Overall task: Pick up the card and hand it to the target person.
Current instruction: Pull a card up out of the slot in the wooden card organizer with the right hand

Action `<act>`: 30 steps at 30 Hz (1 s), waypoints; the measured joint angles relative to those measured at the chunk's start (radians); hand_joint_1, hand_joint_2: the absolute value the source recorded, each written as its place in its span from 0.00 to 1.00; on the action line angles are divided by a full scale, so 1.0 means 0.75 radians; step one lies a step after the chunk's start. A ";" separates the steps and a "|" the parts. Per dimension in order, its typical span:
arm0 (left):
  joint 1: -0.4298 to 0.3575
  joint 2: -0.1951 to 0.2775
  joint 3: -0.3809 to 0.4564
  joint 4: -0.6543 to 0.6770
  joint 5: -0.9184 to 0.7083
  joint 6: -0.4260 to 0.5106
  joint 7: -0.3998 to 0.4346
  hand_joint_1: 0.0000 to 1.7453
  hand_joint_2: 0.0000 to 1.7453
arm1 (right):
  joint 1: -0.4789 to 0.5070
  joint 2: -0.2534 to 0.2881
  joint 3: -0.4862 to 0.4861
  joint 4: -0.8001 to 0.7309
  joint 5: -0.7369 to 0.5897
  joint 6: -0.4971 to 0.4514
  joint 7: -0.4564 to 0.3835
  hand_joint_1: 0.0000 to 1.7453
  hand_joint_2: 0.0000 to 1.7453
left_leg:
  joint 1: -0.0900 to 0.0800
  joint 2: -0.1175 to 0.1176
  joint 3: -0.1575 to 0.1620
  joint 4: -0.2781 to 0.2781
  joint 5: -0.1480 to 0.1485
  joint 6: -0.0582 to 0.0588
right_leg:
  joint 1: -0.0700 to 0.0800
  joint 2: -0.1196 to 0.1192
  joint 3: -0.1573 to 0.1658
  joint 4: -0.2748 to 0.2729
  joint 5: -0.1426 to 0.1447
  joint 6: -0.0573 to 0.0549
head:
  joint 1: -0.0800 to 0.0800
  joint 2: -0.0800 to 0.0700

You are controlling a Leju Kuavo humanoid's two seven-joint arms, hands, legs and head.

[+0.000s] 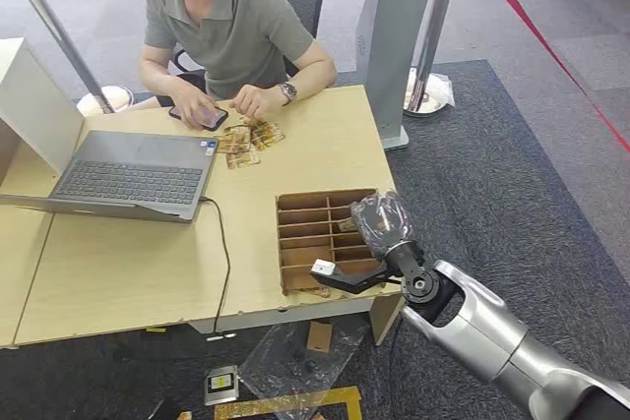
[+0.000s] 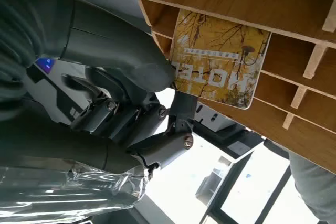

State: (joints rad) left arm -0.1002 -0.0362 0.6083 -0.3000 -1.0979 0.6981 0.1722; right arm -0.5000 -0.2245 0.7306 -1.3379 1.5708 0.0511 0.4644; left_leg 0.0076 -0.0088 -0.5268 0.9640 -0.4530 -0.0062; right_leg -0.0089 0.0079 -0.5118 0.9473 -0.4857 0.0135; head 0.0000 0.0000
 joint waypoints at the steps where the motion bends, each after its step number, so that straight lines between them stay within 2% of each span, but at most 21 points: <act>1: 0.000 0.000 0.000 0.000 0.000 0.000 0.000 0.00 1.00 | 0.000 0.000 0.000 0.000 0.000 0.000 0.000 1.00 1.00 | 0.000 0.000 0.000 0.000 0.000 0.000 | 0.000 0.000 0.000 0.000 0.000 0.000 | 0.000 0.000; 11: 0.004 -0.007 -0.006 -0.010 -0.014 0.000 -0.001 0.00 1.00 | -0.005 -0.044 -0.029 -0.139 0.000 -0.009 0.037 1.00 1.00 | -0.001 -0.002 -0.001 0.001 0.000 0.000 | -0.001 -0.002 -0.001 0.001 -0.001 0.000 | 0.000 0.000; 15: 0.005 -0.008 -0.002 -0.013 -0.019 0.000 0.006 0.00 1.00 | -0.027 -0.070 -0.026 -0.213 0.000 -0.055 0.089 1.00 1.00 | -0.001 -0.002 -0.001 0.001 0.000 0.000 | -0.001 -0.001 -0.001 0.001 -0.001 0.000 | 0.000 0.000; 20: 0.003 -0.011 -0.006 -0.006 -0.030 0.000 0.003 0.00 1.00 | -0.075 -0.090 -0.095 -0.353 0.000 -0.094 0.137 1.00 1.00 | -0.001 -0.002 -0.003 0.003 -0.001 0.000 | -0.001 -0.001 -0.004 0.004 -0.002 0.001 | 0.000 0.000; 25: 0.009 -0.022 0.000 -0.031 -0.049 0.000 0.023 0.00 1.00 | -0.137 -0.057 -0.124 -0.353 0.000 -0.178 0.148 1.00 1.00 | -0.001 -0.001 -0.003 0.003 -0.001 0.000 | -0.001 0.000 -0.004 0.004 -0.001 0.000 | 0.000 0.000; 30: 0.010 -0.026 0.000 -0.035 -0.075 0.000 0.032 0.00 1.00 | -0.232 -0.038 -0.067 -0.269 0.000 -0.270 0.168 1.00 1.00 | -0.001 0.000 -0.002 0.002 0.000 0.000 | -0.001 0.001 -0.003 0.003 -0.001 0.000 | 0.000 0.000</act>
State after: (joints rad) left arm -0.0931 -0.0559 0.6082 -0.3264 -1.1542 0.6981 0.1965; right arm -0.6740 -0.2530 0.6804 -1.5395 1.5708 -0.1517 0.5901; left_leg 0.0068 -0.0084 -0.5280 0.9655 -0.4533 -0.0062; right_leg -0.0099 0.0087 -0.5140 0.9496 -0.4862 0.0138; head 0.0000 0.0000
